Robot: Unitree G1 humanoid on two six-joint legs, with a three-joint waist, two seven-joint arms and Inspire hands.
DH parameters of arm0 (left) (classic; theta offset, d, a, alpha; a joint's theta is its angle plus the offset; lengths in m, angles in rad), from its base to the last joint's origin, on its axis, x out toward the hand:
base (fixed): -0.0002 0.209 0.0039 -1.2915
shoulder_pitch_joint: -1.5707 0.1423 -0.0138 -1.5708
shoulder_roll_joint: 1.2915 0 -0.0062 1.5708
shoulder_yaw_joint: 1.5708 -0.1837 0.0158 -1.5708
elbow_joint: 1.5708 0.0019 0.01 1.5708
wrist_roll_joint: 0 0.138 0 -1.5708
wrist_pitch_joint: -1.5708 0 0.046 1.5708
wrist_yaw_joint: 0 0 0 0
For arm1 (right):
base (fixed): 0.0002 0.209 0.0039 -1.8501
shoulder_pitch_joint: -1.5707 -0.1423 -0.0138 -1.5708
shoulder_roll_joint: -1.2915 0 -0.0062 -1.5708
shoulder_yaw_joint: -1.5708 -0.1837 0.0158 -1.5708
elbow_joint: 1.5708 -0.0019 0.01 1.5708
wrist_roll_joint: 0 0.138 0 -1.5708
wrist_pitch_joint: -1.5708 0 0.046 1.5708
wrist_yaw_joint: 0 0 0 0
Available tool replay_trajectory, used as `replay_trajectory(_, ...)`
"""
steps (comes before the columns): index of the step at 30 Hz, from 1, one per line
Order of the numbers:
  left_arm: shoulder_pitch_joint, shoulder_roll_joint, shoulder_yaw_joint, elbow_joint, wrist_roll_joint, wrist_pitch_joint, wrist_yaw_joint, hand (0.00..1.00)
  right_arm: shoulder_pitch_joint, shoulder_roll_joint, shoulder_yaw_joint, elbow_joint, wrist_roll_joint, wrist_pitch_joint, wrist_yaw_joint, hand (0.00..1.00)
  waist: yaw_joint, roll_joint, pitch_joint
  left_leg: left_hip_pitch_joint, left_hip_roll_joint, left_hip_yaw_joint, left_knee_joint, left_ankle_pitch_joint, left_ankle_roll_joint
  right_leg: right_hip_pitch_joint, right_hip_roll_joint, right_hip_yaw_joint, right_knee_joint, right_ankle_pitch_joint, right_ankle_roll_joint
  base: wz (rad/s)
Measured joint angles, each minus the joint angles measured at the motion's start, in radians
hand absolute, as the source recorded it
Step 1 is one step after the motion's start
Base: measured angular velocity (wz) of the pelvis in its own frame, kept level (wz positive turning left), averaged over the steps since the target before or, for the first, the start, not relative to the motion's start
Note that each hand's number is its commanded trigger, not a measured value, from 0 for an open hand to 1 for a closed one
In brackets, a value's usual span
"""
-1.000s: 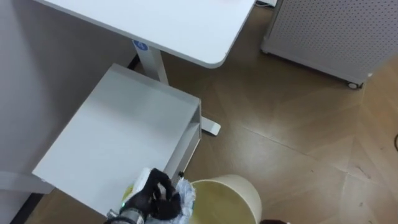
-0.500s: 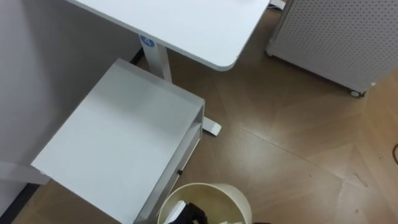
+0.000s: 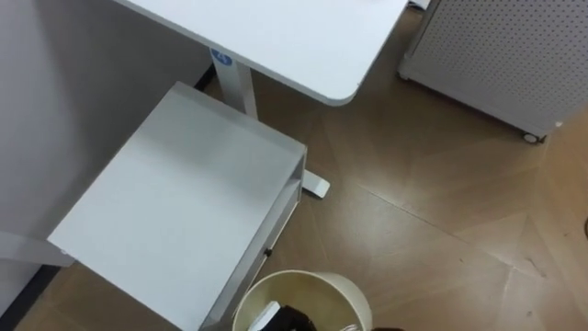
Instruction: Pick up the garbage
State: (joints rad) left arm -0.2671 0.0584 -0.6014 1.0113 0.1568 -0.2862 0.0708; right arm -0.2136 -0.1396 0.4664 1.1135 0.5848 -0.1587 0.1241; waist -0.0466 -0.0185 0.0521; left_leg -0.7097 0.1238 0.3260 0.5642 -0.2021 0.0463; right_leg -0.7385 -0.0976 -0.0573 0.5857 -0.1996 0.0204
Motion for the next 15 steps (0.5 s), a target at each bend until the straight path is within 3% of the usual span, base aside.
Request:
replay_trajectory(7, 0.009, 0.003, 0.001, -0.011, 0.016, 0.000, 0.000, 0.00, 0.011, -0.007, -0.013, 0.009, 0.000, -0.005, 0.014, 1.00, 0.000, 0.000, 0.0000, 0.053, -0.008, -0.002, -0.017, 0.001, -0.001, 0.053, -0.004, -0.001, -0.015, 0.000, 0.003, 0.01)
replay_trajectory(15, 0.026, 0.034, 0.009, -0.056, 0.014, -0.001, -0.023, 0.00, 0.024, -0.016, -0.020, 0.013, 0.000, -0.003, 0.036, 1.00, -0.001, 0.000, 0.0001, 0.104, -0.014, -0.011, -0.030, 0.001, -0.002, 0.113, -0.007, -0.011, -0.032, -0.002, 0.007, 0.02)
